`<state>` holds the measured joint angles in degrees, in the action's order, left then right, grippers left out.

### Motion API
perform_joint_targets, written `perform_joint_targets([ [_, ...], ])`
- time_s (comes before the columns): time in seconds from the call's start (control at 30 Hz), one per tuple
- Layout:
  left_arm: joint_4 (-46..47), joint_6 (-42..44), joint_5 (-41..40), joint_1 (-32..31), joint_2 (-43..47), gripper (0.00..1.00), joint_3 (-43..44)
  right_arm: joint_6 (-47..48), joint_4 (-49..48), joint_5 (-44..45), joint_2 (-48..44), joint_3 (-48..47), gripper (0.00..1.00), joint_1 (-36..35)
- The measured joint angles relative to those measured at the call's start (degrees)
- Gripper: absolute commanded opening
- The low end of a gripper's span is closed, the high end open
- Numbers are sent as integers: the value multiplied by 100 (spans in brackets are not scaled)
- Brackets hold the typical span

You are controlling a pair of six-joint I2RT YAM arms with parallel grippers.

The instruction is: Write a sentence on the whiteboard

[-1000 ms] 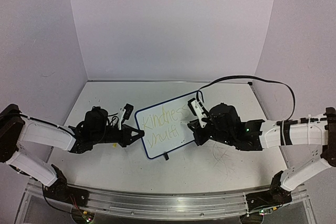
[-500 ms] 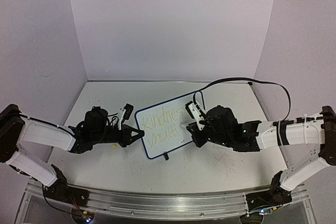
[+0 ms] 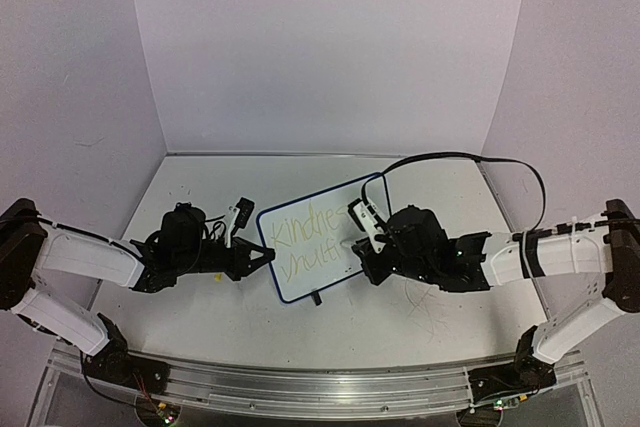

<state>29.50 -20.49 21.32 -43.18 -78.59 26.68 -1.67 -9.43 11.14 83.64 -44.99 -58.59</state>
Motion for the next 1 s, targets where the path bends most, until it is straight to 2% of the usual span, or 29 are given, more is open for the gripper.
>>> perform_joint_targets([
  [1.0, -2, 2, 0, 0, 0, 0, 0, -7, -50, 295, 199, -76, 0, -22],
])
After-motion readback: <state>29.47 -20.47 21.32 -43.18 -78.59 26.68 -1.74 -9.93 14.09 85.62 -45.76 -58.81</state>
